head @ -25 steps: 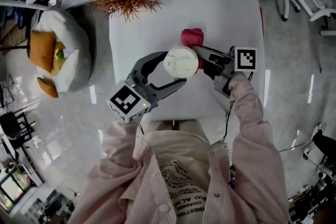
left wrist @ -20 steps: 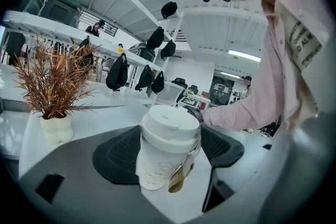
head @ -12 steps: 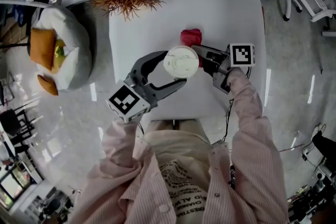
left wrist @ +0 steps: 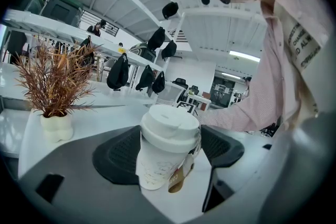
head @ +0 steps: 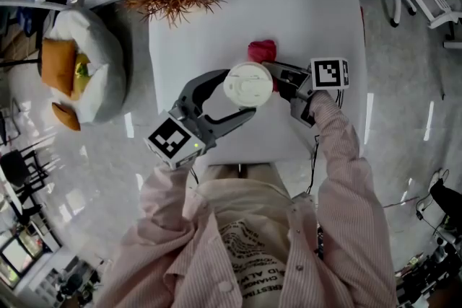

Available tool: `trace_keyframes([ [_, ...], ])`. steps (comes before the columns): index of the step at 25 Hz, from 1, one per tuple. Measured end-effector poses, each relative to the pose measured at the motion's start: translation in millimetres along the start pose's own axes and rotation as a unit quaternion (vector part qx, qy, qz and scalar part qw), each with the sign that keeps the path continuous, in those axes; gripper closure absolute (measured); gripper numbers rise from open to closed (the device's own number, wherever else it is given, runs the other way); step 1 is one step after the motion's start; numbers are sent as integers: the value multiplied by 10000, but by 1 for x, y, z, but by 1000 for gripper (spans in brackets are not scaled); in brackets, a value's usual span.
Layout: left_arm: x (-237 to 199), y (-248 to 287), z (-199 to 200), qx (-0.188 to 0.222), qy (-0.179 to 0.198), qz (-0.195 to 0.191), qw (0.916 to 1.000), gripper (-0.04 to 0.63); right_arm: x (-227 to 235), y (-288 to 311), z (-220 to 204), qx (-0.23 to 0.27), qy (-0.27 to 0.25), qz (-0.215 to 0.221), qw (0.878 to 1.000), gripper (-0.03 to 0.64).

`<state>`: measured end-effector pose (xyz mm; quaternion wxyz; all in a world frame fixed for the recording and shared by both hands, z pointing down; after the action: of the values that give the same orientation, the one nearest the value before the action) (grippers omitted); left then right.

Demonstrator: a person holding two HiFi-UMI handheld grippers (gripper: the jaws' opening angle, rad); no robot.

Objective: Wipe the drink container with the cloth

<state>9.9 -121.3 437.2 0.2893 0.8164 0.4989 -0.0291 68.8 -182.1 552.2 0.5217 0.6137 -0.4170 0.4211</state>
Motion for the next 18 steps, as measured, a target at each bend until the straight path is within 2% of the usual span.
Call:
trace_keyframes([
  [4, 0, 0, 0, -5, -14, -4, 10000, 238, 8, -1, -2, 7, 151, -247, 9996, 575],
  [18, 0, 0, 0, 13, -42, -25, 10000, 238, 8, 4, 0, 109, 1, -280, 9995, 575],
])
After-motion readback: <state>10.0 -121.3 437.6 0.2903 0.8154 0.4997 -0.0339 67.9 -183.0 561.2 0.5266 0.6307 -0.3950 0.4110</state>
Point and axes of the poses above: the fingertips, and each gripper's own axes: y forward along the fingers, x to its right, z out of its top, the point moved 1 cm from there along -y, backward along the fingers, and after that the axes turned 8 degrees about -x, right-handed, at the moved point
